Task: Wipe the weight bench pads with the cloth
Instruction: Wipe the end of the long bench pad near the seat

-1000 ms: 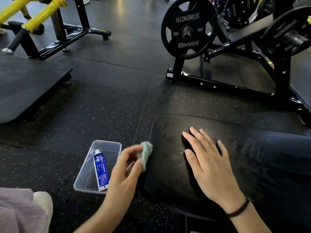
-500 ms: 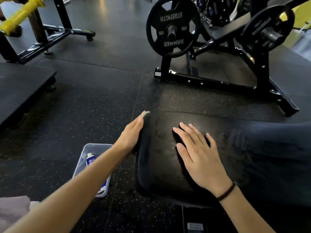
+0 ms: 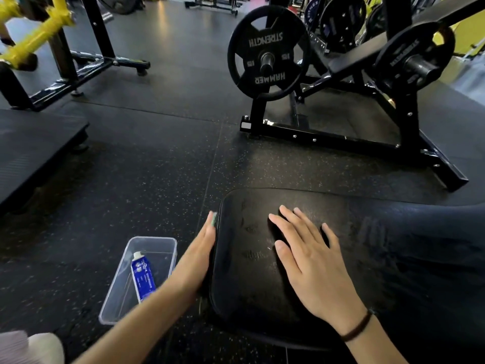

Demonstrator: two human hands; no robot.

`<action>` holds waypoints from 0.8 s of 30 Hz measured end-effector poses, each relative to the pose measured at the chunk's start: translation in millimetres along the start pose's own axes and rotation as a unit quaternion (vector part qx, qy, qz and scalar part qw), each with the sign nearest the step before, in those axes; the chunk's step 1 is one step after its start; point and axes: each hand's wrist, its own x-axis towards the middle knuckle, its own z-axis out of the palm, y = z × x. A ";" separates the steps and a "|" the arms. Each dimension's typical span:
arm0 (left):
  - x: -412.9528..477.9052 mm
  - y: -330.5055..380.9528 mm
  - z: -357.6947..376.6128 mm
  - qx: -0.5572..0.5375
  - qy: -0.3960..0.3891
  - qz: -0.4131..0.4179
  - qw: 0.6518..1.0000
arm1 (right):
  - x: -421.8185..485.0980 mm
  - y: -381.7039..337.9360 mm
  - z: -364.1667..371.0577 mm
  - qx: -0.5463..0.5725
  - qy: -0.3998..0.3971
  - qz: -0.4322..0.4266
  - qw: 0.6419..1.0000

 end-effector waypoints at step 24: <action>-27.2 20.2 5.6 0.073 0.079 0.105 0.989 | 18.9 35.7 -18.3 -0.049 -0.073 -0.008 0.996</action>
